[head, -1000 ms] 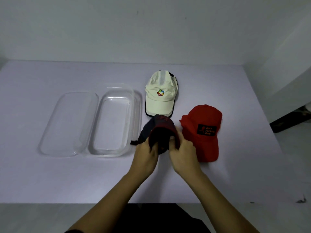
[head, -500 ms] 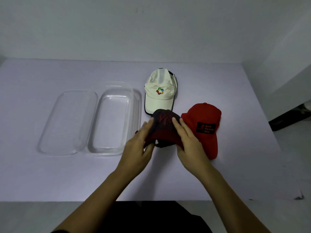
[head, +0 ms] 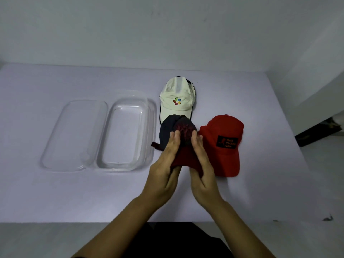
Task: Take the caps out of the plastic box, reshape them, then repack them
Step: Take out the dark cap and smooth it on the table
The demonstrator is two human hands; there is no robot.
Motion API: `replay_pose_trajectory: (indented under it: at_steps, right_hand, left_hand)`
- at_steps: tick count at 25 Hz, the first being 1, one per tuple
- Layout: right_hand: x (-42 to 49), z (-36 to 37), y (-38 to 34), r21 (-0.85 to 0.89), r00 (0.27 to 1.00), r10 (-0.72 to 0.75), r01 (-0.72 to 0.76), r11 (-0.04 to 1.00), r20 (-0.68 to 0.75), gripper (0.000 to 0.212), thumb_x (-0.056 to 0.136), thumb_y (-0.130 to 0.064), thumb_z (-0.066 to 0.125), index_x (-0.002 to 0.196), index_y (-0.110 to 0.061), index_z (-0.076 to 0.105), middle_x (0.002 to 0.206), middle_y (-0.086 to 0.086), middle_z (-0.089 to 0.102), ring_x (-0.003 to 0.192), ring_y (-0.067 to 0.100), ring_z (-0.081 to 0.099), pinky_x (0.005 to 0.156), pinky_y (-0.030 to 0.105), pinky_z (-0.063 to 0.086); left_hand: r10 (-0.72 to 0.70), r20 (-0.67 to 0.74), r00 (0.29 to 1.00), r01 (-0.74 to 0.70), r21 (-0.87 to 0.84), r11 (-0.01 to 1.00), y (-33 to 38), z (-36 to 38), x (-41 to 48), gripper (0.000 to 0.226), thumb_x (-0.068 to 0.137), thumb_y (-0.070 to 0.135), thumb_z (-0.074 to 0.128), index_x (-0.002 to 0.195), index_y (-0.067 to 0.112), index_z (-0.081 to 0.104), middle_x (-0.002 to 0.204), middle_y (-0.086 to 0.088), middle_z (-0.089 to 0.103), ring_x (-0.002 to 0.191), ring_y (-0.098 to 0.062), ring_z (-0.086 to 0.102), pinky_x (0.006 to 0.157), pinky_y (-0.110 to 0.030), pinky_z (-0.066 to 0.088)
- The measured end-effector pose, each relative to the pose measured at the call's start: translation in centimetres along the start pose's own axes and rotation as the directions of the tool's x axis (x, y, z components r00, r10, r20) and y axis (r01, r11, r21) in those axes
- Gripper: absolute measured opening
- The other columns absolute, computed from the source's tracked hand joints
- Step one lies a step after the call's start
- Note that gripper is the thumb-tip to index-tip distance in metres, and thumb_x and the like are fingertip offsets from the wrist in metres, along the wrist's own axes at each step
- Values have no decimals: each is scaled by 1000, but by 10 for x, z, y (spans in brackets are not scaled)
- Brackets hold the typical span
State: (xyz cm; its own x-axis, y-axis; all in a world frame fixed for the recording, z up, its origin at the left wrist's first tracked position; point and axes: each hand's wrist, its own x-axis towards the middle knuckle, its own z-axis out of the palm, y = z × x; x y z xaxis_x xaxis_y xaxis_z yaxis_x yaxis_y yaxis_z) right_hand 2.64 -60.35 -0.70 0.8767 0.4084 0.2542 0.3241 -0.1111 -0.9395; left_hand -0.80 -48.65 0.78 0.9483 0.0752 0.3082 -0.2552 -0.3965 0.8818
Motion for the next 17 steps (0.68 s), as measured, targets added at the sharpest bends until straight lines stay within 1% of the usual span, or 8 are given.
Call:
replay_pose_trajectory:
  at_steps: [4, 6, 7, 8, 10, 12, 15, 17]
  right_hand:
    - [-2, -36, 11, -285, 976, -87, 143, 948, 200, 96, 74, 18, 40, 144, -46, 22, 155, -26, 17, 148, 19, 7, 121, 32, 12]
    - [-1, -41, 8, -380, 946, -180, 276, 883, 268, 93, 74, 15, 41, 144, -45, 24, 156, -25, 15, 148, 20, 7, 121, 31, 9]
    - [-1, -41, 6, -426, 927, -226, 341, 838, 298, 93, 74, 15, 45, 144, -44, 25, 157, -24, 13, 148, 21, 7, 121, 32, 7]
    - [-1, -40, 6, -464, 910, -265, 394, 793, 320, 95, 73, 17, 51, 143, -43, 27, 157, -23, 10, 148, 21, 7, 121, 34, 6]
    - [-2, -38, 4, -510, 886, -311, 454, 730, 344, 92, 74, 16, 62, 141, -38, 32, 158, -20, 7, 148, 22, 6, 121, 36, 6]
    - [-2, -37, 3, -534, 874, -334, 481, 695, 352, 82, 78, 10, 64, 139, -35, 34, 158, -15, 9, 149, 21, 4, 121, 37, 6]
    - [-2, -40, 9, -566, 881, -287, 464, 682, 377, 81, 79, 10, 60, 139, -37, 32, 157, -12, 11, 149, 20, 3, 121, 38, 5]
    - [-5, -48, 14, -566, 864, -188, 455, 687, 466, 70, 87, -15, 58, 141, -46, 25, 159, -17, -3, 149, 16, 0, 119, 39, 5]
  left_hand:
    - [162, 323, 933, -161, -30, 987, -16, -37, -7, 77, 79, 10, 49, 148, 19, 17, 158, 11, 18, 146, -17, 20, 117, -30, 26]
    - [44, 274, 961, -4, -145, 989, -24, -52, 6, 79, 80, 37, 55, 149, 18, 20, 157, 2, 23, 145, -16, 24, 117, -32, 24]
    - [-128, 176, 976, 162, -196, 967, -31, -56, 19, 82, 78, 47, 54, 149, 21, 21, 157, 2, 24, 144, -14, 25, 117, -32, 25]
    - [-349, 97, 932, 362, -232, 903, -36, -59, 36, 81, 78, 51, 51, 148, 23, 21, 157, 2, 24, 143, -15, 26, 116, -34, 25]
    - [-662, 229, 714, 698, -306, 647, -42, -65, 62, 70, 85, 59, 43, 144, 25, 33, 152, -5, 37, 137, -25, 38, 114, -43, 28]
    - [-706, 419, 570, 821, -297, 487, -41, -66, 83, 64, 85, 68, 35, 125, 22, 56, 130, -8, 60, 121, -26, 55, 106, -45, 40]
    - [-637, 475, 607, 794, -331, 511, -39, -63, 98, 52, 91, 56, 41, 123, 21, 60, 124, -4, 66, 118, -21, 59, 100, -38, 46]
    - [-618, 457, 640, 767, -432, 474, -44, -58, 97, 47, 94, 45, 42, 125, 15, 60, 124, -6, 66, 118, -21, 60, 95, -33, 51]
